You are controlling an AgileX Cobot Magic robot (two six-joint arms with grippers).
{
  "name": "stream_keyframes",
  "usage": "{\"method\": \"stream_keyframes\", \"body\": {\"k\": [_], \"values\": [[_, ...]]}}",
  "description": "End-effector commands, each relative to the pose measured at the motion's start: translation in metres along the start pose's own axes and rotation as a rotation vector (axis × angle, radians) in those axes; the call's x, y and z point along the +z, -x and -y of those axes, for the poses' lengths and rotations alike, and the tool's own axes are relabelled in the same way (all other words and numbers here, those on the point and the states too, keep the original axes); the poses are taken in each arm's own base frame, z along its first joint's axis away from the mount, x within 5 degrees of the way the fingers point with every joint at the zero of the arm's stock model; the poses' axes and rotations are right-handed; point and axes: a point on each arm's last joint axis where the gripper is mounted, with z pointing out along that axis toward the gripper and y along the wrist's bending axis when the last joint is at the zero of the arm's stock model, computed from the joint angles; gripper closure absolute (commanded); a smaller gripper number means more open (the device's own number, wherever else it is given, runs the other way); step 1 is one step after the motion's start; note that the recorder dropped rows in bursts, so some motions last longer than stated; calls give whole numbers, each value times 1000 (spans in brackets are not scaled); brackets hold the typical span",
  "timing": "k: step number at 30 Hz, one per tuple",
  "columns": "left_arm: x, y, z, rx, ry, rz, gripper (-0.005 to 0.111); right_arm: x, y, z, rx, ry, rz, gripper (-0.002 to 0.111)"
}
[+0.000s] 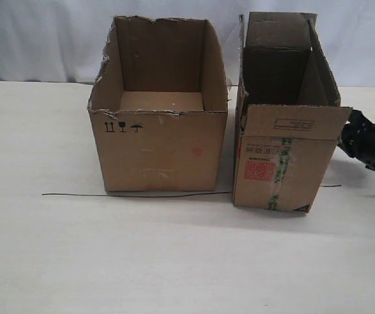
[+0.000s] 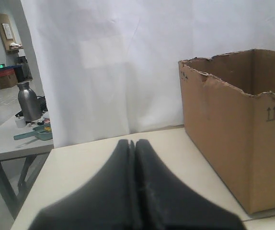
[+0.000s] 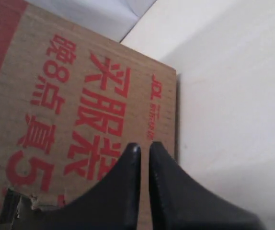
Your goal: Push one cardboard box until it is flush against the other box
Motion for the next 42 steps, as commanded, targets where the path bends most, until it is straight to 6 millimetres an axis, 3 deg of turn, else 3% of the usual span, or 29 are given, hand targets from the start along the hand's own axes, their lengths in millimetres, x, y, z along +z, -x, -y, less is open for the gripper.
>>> {"method": "stream_keyframes", "body": {"k": [1, 4, 11, 19, 22, 28, 34, 38, 42], "values": [[0, -1, 0, -3, 3, 2, 107, 28, 5, -8, 1, 54, -23, 103], [0, -1, 0, -3, 3, 2, 107, 45, 8, -10, 17, 78, -23, 103], [0, -1, 0, -3, 3, 2, 107, 64, 4, -8, 47, 94, -19, 103], [0, -1, 0, -1, 3, 2, 107, 71, 3, -13, 65, 103, 37, 103], [0, -1, 0, -1, 3, 2, 107, 58, 14, -6, 40, 85, 56, 103], [0, -1, 0, -1, 3, 2, 107, 3, 42, 14, 64, 74, 4, 103], [0, -1, 0, -1, 3, 2, 107, -36, 52, 16, 77, 118, -85, 103], [0, -1, 0, -1, 3, 2, 107, -41, 44, 13, 61, 101, -157, 103], [0, -1, 0, -1, 3, 2, 107, -32, 30, 4, 68, 142, -210, 103]]}}
